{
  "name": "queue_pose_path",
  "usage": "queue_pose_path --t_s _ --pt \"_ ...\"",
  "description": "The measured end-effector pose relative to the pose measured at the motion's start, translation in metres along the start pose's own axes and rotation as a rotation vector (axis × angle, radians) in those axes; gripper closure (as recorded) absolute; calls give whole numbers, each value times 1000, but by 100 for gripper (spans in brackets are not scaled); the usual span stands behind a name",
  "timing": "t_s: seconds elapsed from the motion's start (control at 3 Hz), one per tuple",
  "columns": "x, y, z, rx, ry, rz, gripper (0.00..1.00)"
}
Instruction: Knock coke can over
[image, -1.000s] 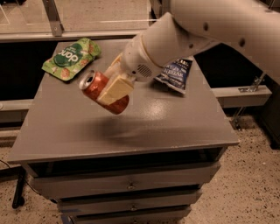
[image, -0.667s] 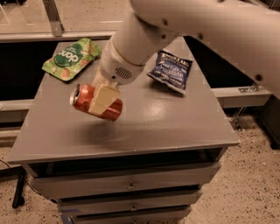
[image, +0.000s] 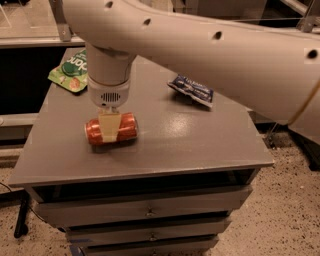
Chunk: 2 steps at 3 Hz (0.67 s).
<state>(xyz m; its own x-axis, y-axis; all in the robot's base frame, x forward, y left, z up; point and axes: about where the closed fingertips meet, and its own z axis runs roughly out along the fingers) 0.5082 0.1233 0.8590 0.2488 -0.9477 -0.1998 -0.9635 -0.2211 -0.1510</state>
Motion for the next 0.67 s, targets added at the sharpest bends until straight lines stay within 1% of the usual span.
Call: queue_pose_path --t_s 0.33,0.67 --pt "11 -15 8 18 93 -4 84" --pt "10 -15 5 18 93 -4 60"
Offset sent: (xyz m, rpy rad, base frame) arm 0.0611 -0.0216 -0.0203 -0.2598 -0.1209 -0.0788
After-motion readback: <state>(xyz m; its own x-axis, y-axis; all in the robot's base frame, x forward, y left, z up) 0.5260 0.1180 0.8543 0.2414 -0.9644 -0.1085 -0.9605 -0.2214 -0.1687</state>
